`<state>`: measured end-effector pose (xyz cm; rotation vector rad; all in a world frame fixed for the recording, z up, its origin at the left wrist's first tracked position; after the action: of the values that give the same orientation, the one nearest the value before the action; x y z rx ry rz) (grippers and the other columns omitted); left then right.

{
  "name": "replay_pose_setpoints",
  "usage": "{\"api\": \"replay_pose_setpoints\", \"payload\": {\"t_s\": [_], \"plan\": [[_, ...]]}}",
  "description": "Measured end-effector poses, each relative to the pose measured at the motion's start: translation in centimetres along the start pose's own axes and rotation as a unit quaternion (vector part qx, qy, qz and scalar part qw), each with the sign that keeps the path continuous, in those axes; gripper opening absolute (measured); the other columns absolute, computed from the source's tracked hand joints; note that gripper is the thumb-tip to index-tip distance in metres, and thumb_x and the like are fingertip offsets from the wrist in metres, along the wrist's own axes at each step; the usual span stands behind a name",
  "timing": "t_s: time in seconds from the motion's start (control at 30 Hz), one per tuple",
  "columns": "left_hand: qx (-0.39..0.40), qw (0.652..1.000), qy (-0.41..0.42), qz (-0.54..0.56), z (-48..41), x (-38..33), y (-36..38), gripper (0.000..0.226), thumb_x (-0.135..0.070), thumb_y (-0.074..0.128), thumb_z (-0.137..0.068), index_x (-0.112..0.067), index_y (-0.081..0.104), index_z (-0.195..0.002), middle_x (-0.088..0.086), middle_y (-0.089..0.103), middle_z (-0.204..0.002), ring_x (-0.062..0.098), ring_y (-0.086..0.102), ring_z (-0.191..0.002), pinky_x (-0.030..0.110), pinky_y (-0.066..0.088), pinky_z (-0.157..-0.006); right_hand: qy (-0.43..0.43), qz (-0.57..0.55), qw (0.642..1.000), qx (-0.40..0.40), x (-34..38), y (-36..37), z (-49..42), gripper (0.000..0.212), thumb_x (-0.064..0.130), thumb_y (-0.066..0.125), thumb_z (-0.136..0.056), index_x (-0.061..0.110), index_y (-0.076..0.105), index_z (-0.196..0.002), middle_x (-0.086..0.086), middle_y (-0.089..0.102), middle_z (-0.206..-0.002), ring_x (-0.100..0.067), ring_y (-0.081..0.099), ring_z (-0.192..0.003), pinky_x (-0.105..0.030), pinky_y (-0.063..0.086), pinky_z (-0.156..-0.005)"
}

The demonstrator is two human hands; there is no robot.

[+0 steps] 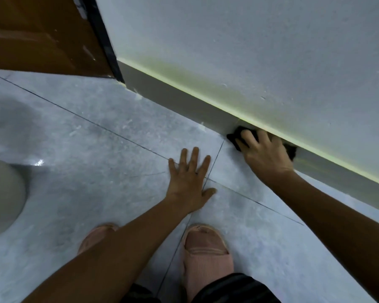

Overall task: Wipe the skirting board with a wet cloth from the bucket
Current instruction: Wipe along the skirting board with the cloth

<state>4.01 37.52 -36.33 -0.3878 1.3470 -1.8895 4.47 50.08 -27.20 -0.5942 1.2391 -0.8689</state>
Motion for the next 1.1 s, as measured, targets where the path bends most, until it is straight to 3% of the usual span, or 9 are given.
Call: {"api": "replay_pose_setpoints", "payload": {"t_s": [0.13,0.33,0.47,0.6,0.7,0.8,0.87,0.97,1.1], "plan": [[0.023,0.999,-0.009,-0.020,0.1,-0.5,-0.3,0.085,-0.064,0.025,-0.090,-0.021,-0.022,-0.146,0.016,-0.030,-0.153,0.044,-0.025,-0.139,0.067,-0.003,-0.111,0.012,0.026,0.998,-0.050,-3.2,2.0,4.3,0.047,0.003,0.051,-0.077,0.011,0.065,-0.122,-0.009,0.066,-0.108,-0.030,0.060,-0.077,-0.033,0.051,-0.052],[0.005,0.999,0.012,-0.030,0.1,-0.4,-0.5,0.085,-0.066,0.024,-0.089,-0.021,-0.020,-0.147,0.018,-0.026,-0.155,0.046,-0.021,-0.140,0.068,0.003,-0.110,0.049,-0.003,0.985,-0.168,-3.3,-2.9,2.7,0.057,-0.001,0.059,-0.071,0.014,0.062,-0.126,-0.015,0.066,-0.103,-0.033,0.059,-0.071,-0.031,0.044,-0.048],[-0.017,0.999,0.015,-0.028,0.2,-0.1,-0.6,0.086,-0.067,0.023,-0.088,-0.022,-0.018,-0.148,0.018,-0.023,-0.156,0.045,-0.018,-0.141,0.067,0.004,-0.110,0.025,-0.012,0.989,-0.146,-0.8,-4.0,-0.2,0.060,0.010,0.064,-0.075,0.022,0.055,-0.134,-0.004,0.064,-0.113,-0.025,0.061,-0.082,-0.030,0.048,-0.053],[-0.029,0.999,0.018,-0.025,0.2,0.0,-0.4,0.086,-0.069,0.022,-0.087,-0.022,-0.018,-0.148,0.017,-0.022,-0.156,0.044,-0.017,-0.142,0.066,0.003,-0.110,0.007,-0.005,0.995,-0.102,-1.5,-0.6,1.9,0.051,0.009,0.063,-0.073,0.019,0.064,-0.123,-0.004,0.067,-0.107,-0.026,0.061,-0.076,-0.030,0.047,-0.050],[-0.038,0.999,0.020,-0.015,0.2,-0.1,0.0,0.086,-0.069,0.022,-0.087,-0.023,-0.017,-0.148,0.016,-0.021,-0.157,0.044,-0.018,-0.142,0.066,0.001,-0.110,0.016,-0.005,0.996,-0.092,-3.8,2.7,5.6,0.048,0.003,0.057,-0.070,0.013,0.069,-0.115,-0.010,0.068,-0.097,-0.032,0.060,-0.068,-0.032,0.047,-0.047],[-0.068,0.997,0.022,0.000,0.1,-0.3,-0.5,0.086,-0.069,0.024,-0.087,-0.023,-0.014,-0.149,0.016,-0.019,-0.157,0.043,-0.017,-0.142,0.065,0.001,-0.110,0.028,-0.028,0.993,-0.114,-6.7,3.5,8.2,0.058,-0.011,0.064,-0.064,0.007,0.066,-0.119,-0.020,0.065,-0.094,-0.037,0.056,-0.064,-0.036,0.047,-0.045],[-0.077,0.997,0.011,0.009,0.3,0.0,-0.6,0.087,-0.067,0.028,-0.086,-0.022,-0.012,-0.149,0.016,-0.018,-0.158,0.043,-0.018,-0.142,0.066,0.000,-0.110,0.026,-0.027,0.989,-0.143,-6.9,2.2,8.1,0.057,-0.013,0.057,-0.068,0.007,0.064,-0.121,-0.022,0.063,-0.097,-0.038,0.054,-0.064,-0.037,0.047,-0.046],[-0.078,0.996,-0.030,0.019,0.5,0.4,-0.2,0.087,-0.062,0.030,-0.086,-0.019,-0.011,-0.149,0.019,-0.020,-0.157,0.044,-0.020,-0.141,0.064,-0.006,-0.110,0.005,-0.011,0.981,-0.191,-4.8,-1.0,5.2,0.056,-0.003,0.052,-0.072,0.015,0.063,-0.125,-0.016,0.066,-0.100,-0.034,0.057,-0.065,-0.033,0.045,-0.049],[-0.110,0.993,-0.029,0.012,-0.8,-1.6,-1.1,0.083,-0.058,0.027,-0.090,-0.011,-0.009,-0.149,0.023,-0.016,-0.156,0.042,-0.017,-0.143,0.055,-0.013,-0.113,-0.051,0.067,0.984,-0.159,-2.5,-0.9,2.8,0.047,0.014,0.060,-0.075,0.024,0.065,-0.121,0.001,0.066,-0.108,-0.022,0.061,-0.078,-0.028,0.046,-0.053]]}}
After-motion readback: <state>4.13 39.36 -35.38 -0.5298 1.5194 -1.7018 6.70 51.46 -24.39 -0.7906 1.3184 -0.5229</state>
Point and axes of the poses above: each hand's wrist, its own z-axis away from the middle knuckle, its own y-axis out of the palm, x = y × z, the point moved 10 cm from there along -z, towards the middle knuckle
